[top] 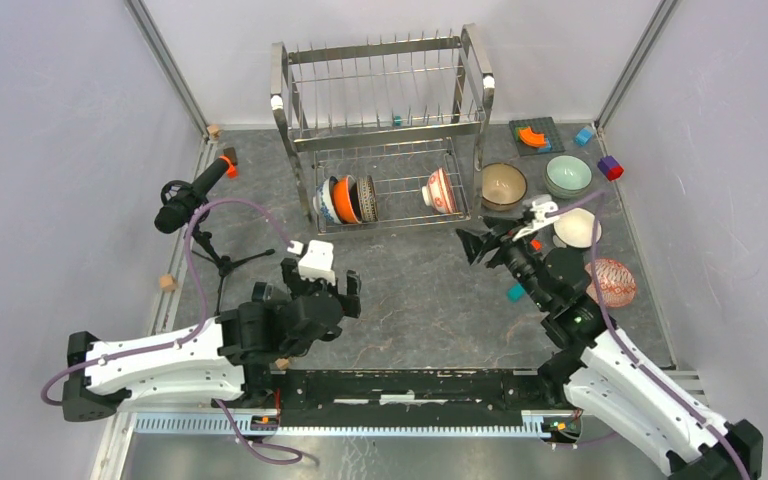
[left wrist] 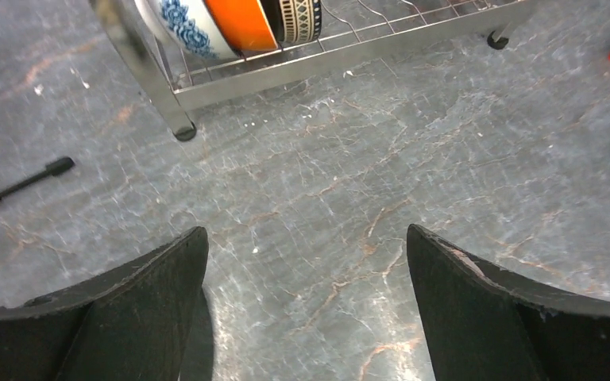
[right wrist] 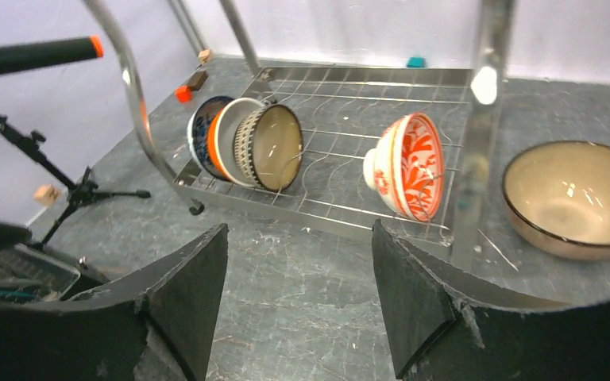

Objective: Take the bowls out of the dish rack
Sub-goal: Pick up the bowl from the dish rack.

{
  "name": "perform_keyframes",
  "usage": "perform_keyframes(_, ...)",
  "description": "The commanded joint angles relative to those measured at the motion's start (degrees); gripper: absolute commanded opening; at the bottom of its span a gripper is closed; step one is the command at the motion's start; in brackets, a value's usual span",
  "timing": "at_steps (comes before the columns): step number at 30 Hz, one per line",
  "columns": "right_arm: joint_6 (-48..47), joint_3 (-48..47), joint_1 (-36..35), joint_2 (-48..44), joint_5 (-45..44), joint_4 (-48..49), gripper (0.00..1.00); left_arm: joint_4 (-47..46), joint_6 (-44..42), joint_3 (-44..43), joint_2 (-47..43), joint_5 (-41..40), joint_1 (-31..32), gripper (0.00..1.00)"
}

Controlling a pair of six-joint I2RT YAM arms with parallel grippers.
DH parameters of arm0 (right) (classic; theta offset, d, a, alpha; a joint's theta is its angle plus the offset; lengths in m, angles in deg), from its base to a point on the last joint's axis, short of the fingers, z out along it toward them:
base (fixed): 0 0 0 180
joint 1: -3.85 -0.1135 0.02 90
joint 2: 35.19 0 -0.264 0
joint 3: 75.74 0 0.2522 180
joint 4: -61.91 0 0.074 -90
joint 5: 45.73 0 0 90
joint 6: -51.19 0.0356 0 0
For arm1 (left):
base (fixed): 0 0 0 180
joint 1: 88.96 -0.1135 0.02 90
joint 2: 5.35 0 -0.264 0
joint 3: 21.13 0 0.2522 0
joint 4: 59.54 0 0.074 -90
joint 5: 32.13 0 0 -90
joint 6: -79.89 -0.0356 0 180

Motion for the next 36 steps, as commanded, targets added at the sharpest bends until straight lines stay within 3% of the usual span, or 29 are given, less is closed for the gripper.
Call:
perform_keyframes(1, -8.80, 0.76, -5.95, 4.53, -3.97, 6.25, 0.72, -5.64, -11.87, -5.18, 2.87, -1.92, -0.12, 1.00)
perform_keyframes(5, -11.30, 1.36, -8.20, 11.20, -8.69, 14.79, 0.72, -4.90, -16.83, -7.72, 4.26, -1.13, -0.10, 1.00)
perform_keyframes(14, -18.20, -5.43, -7.75, 27.82, -17.36, 20.40, 0.67, -5.32, -30.61, -6.65, 3.53, -3.02, -0.06, 1.00)
perform_keyframes(24, -19.23, -17.05, -1.83, 40.90, -8.72, 13.66, 0.63, -8.65, -33.41, -2.72, -5.04, -1.86, 0.01, 1.00)
perform_keyframes(36, -15.48, -18.55, 1.39, 47.25, -6.63, 13.77, 0.62, -10.14, -34.20, -1.21, -4.95, 0.16, 0.01, 1.00)
